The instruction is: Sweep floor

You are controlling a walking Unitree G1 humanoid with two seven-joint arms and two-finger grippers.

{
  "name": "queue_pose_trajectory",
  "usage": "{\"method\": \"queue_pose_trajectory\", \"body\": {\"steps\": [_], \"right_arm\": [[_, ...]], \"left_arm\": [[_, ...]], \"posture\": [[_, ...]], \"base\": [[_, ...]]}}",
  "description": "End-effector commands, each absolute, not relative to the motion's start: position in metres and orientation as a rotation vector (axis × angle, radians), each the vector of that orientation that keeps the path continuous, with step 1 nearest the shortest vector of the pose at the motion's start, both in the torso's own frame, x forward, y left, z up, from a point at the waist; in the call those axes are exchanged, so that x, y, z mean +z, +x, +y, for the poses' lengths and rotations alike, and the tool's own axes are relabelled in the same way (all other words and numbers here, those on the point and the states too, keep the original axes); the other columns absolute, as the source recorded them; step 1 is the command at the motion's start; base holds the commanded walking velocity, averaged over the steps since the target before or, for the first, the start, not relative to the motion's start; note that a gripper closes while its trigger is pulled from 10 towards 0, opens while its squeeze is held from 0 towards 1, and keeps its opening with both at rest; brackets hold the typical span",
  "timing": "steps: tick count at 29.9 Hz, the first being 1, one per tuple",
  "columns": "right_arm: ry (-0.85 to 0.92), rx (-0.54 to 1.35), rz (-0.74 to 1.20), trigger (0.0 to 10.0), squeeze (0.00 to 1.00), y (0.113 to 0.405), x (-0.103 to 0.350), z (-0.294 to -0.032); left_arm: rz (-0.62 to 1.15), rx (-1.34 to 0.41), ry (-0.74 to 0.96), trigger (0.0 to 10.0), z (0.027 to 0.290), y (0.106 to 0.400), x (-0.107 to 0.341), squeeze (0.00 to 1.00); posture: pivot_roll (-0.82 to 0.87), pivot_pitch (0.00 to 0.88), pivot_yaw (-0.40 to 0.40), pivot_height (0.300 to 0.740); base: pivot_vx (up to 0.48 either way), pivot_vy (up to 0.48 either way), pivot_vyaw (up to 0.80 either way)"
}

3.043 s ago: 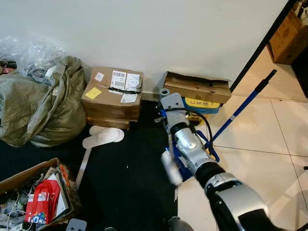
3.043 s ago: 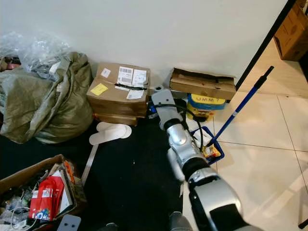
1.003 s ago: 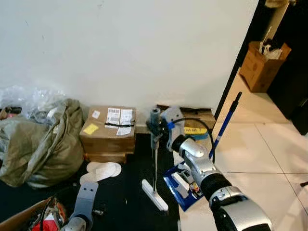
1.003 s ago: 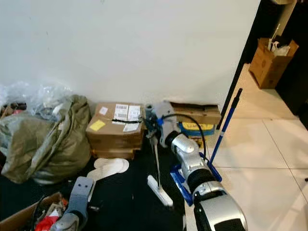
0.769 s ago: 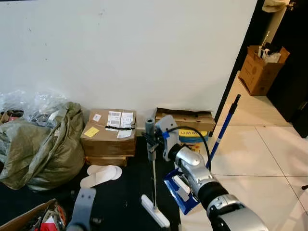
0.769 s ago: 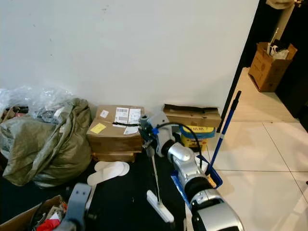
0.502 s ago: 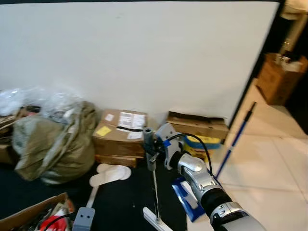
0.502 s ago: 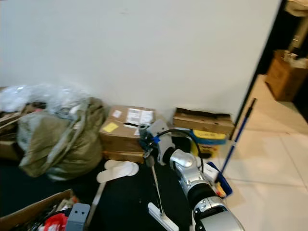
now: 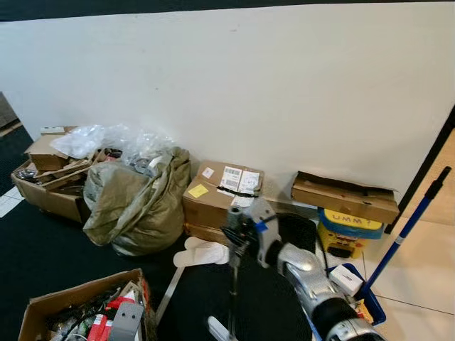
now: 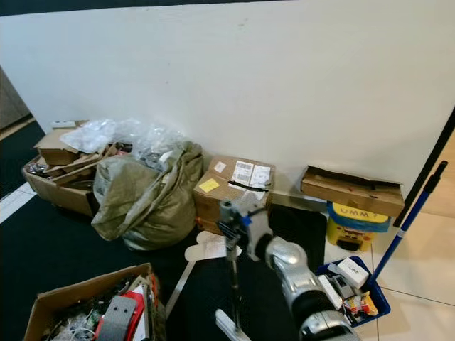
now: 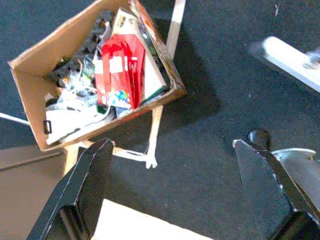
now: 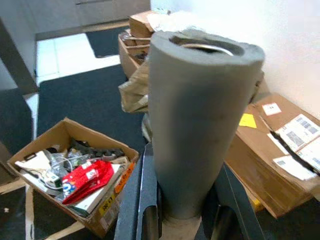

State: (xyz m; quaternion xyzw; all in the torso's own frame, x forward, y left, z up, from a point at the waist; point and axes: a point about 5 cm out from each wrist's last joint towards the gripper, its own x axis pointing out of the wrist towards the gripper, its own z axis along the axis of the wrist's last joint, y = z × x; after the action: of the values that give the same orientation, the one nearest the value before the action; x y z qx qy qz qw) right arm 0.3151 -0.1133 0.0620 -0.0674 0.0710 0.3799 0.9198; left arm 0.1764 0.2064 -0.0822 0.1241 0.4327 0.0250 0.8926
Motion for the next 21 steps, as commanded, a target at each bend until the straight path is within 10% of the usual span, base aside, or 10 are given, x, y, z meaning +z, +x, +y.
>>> {"method": "queue_pose_trajectory", "body": {"steps": [1,21], "right_arm": [[-0.128,0.802,0.096,10.0,0.0,0.318,0.072,-0.105],[-0.172,0.634,0.199,10.0,0.0,0.314,0.054,-0.151]], "left_arm": [[0.908,0.074,0.269,10.0,0.215,0.176,-0.081,0.0],[0.938,0.135,0.198,10.0,0.214,0.17,-0.085,0.0]], "posture": [[-0.08,0.0,0.047,0.74],[-0.1,0.0,0.018,0.74]], "base": [[0.0,0.0,0.76],[-0.065,0.0,0.76]]}}
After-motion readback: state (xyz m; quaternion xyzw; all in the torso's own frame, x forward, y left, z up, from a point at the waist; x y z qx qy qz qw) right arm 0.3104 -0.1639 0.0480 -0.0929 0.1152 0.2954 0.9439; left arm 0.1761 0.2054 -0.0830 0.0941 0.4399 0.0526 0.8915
